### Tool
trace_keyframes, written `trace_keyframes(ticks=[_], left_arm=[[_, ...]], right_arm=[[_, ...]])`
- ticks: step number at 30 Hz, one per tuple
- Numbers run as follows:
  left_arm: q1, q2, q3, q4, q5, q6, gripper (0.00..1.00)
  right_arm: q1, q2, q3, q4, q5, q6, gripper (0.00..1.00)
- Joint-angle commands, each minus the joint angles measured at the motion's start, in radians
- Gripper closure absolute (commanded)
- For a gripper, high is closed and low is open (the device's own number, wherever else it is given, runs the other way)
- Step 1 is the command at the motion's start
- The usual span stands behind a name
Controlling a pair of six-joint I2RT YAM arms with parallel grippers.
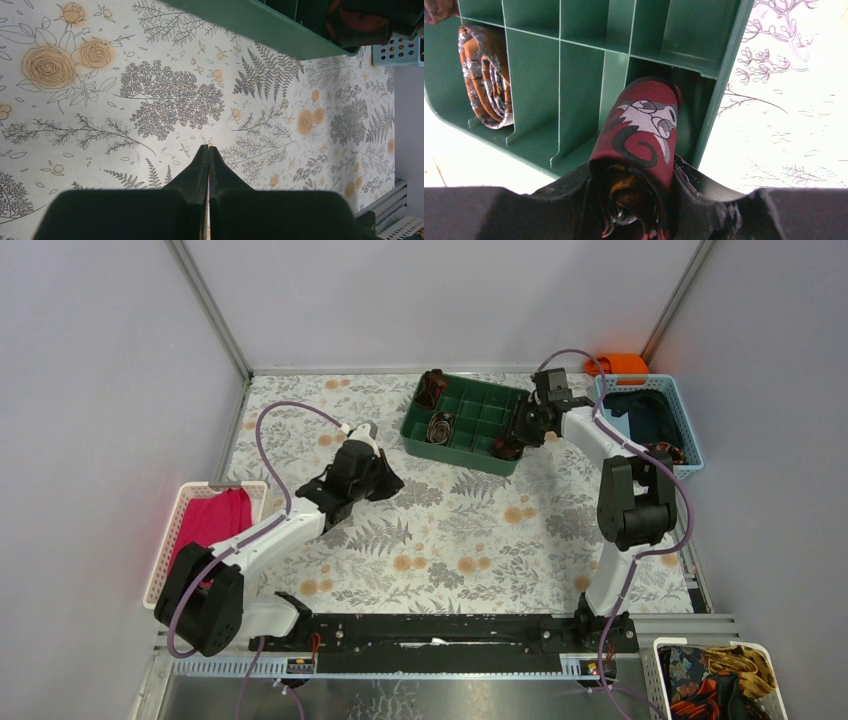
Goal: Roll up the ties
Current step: Move the tie to the center of the board, then place the tie in the storage box.
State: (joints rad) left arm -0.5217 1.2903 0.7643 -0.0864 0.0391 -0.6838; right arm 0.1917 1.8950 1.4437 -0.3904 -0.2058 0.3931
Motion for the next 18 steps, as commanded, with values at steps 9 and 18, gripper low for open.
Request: trace_keyframes(ticks=[9,18], left_arm=[[0.006,0.027,0.010,0.069,0.033,0.005,1.00],[0.006,0.041,0.007,0.078,0.042,0.004,1.00]], right_arm=[[-0.017,-0.076,0.025,-0.072,-0.004,-0.031,1.00],[-0.014,-0.007,0.089,-0.203,0.133,-0.095,1.00]])
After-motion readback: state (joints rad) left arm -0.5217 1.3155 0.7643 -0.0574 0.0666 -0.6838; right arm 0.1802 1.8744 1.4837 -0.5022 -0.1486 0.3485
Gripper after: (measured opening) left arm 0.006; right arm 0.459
